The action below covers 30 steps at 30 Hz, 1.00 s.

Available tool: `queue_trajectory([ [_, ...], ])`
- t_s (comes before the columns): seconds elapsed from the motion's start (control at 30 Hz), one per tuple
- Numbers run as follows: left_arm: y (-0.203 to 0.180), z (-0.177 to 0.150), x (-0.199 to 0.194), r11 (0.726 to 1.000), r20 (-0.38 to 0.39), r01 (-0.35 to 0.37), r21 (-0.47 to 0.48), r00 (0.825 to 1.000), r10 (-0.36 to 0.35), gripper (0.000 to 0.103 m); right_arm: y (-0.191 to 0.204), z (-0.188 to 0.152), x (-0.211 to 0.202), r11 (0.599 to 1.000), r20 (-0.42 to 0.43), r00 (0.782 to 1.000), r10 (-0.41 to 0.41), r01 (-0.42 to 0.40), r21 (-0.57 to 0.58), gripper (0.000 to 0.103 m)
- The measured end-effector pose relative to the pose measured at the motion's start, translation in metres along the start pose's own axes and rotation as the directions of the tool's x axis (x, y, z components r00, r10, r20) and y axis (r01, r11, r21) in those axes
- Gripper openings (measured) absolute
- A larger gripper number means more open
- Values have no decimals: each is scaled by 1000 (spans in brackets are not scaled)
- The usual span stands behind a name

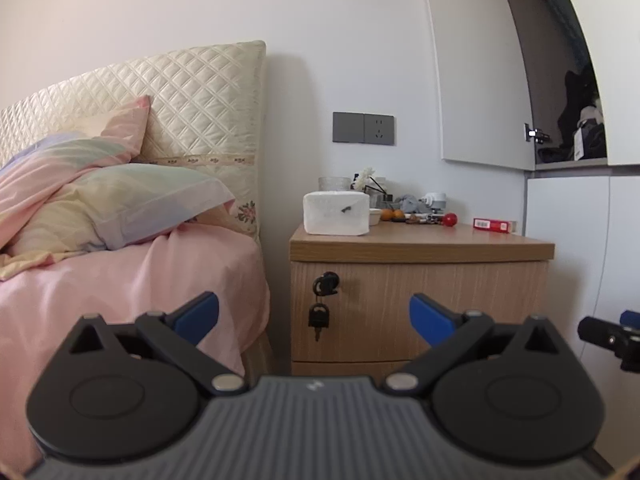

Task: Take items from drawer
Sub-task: 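Approach the nightstand drawer with both tools held open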

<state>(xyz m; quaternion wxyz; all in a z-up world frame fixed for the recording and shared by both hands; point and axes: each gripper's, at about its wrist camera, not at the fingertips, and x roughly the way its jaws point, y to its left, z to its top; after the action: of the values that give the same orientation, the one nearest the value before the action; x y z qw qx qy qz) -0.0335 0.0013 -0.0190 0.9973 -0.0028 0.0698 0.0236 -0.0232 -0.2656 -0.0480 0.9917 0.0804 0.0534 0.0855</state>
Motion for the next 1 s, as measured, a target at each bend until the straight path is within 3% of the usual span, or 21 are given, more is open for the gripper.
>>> queue_trajectory([
  [0.37,3,-4,-12,1000,10,18,-11,1000,-18,102,1,12,-19,999,51,998,27,-25,-42,103],
  [1.0,2,-2,-23,997,22,83,5,996,-83,103,2,11,-31,1000,66,998,-8,8,3,103],
])
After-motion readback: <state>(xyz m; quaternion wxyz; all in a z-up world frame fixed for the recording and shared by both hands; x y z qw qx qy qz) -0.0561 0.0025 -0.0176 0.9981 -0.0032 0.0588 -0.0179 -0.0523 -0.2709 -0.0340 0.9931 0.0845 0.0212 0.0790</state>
